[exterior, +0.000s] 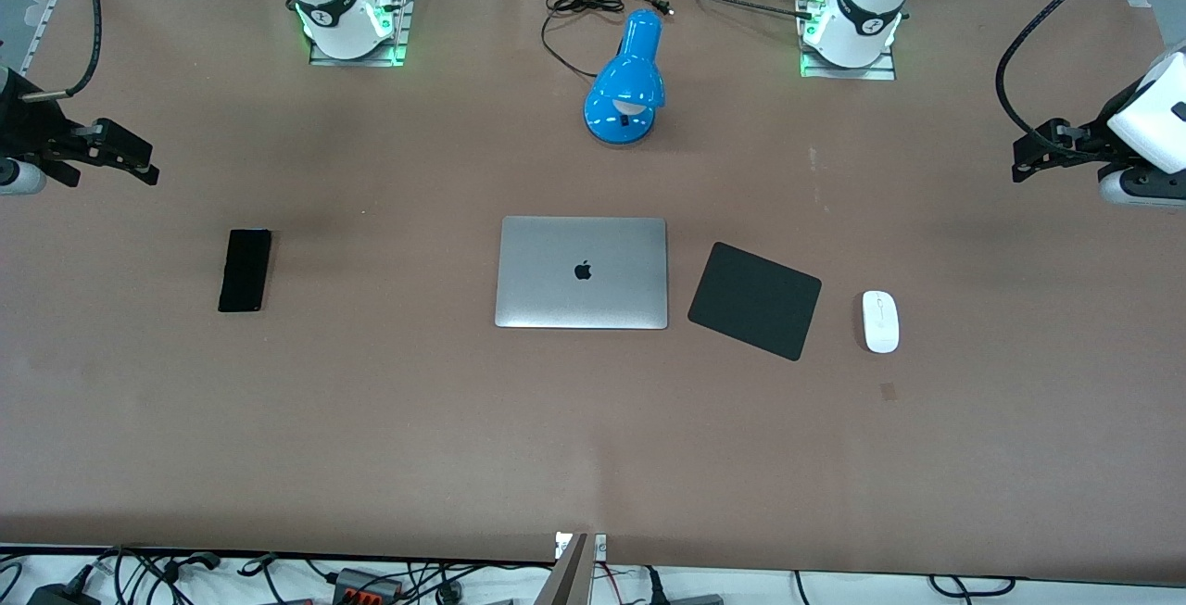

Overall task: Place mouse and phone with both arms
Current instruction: 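Reach the right gripper to the black phone while the left gripper reaches the mouse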

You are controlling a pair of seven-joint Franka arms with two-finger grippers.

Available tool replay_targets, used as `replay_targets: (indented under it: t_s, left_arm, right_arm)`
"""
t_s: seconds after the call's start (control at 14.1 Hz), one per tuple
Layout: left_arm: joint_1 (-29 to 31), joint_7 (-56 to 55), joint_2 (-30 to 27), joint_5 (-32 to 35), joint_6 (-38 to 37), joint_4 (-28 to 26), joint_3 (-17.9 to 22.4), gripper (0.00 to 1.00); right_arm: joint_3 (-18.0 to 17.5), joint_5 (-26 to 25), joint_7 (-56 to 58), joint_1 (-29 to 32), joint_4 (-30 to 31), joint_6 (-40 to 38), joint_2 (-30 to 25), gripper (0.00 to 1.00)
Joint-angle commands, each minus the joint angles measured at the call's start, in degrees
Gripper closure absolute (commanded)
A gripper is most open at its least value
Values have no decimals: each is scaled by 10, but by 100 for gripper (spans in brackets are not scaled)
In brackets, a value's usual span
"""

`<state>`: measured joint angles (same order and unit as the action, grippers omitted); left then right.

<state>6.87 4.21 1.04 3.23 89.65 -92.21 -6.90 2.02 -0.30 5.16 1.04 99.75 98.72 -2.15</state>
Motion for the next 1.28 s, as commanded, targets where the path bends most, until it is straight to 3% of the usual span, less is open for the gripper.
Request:
replay_targets:
  t_s: [0.0, 0.57, 1.21]
  left_arm:
    - [2, 5, -2, -11, -8, 8, 0, 0]
    - [2, 1, 6, -22, -8, 8, -4, 0]
    - [3, 4, 199, -5, 4, 39, 5, 0]
  right_arm:
    - [1, -6, 7, -1, 15, -5, -22, 0]
    - [1, -7, 6, -1, 11, 15, -1, 0]
    - [5, -25, 3, 12, 5, 59, 139, 0]
